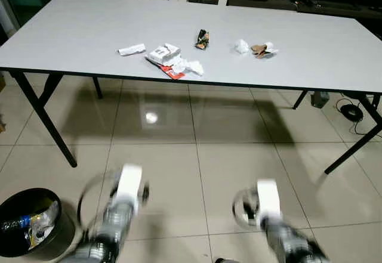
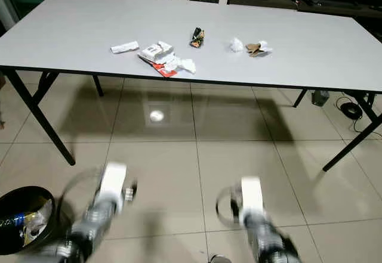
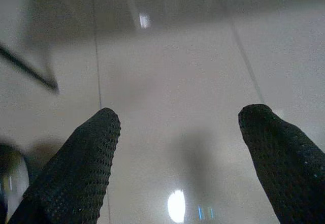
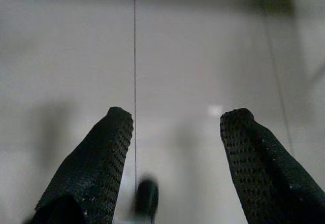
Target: Picking trash to rubbish bin
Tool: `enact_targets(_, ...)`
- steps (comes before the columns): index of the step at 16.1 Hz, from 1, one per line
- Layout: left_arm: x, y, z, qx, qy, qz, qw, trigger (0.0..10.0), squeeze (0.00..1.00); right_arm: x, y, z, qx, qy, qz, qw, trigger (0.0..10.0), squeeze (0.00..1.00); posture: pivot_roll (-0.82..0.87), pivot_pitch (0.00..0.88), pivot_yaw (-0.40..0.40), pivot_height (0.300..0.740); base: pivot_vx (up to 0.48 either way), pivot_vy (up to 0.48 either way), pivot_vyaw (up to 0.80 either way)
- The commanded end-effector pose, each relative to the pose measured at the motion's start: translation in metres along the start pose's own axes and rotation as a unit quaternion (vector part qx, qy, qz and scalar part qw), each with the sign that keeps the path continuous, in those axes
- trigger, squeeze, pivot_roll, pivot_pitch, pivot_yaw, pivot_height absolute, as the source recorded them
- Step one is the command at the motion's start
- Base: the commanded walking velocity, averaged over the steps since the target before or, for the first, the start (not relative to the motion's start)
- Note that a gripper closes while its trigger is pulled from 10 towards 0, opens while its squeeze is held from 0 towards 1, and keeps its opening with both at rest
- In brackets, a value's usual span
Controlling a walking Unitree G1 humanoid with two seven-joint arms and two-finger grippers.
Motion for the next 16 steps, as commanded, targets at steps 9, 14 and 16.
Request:
enact_targets(9, 0.015, 0.15, -0.002, 0.286, -0.033, 0.012, 0.958, 10.0, 0.0, 0.053, 0.146, 0.008, 0.299, -0.107, -0.025, 0.948, 10.0, 0.0, 0.0, 0.066, -0.034, 0.74, 0.243, 0.0, 0.0)
enact_targets(14, 0.03, 0.189, 0.011, 0.361, -0.063, 0.007, 0.93, 10.0, 0.0, 0.057, 0.183, 0.022, 0.375, -0.129, -0.046, 0.917, 10.0, 0.0, 0.0, 0.067, -0.035, 0.74, 0.324, 0.0, 0.0)
enact_targets(16, 0.033, 0.192, 0.013, 0.365, -0.07, 0.007, 0.928, 10.0, 0.0, 0.056, 0.186, 0.022, 0.374, -0.124, -0.057, 0.917, 10.0, 0.0, 0.01, 0.067, -0.034, 0.74, 0.351, 0.0, -0.4)
Point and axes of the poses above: a point about 5 cm out from each wrist's last joint towards the gripper, its own z axis pointing back from the gripper into the wrist, its own y axis along the axis of the wrist's last joint, x = y × z, the point moved 1 cm from there along -z, pointing out of the wrist towards the gripper, and after that the axes turned 14 degrees about z, right-handed, at the moved point
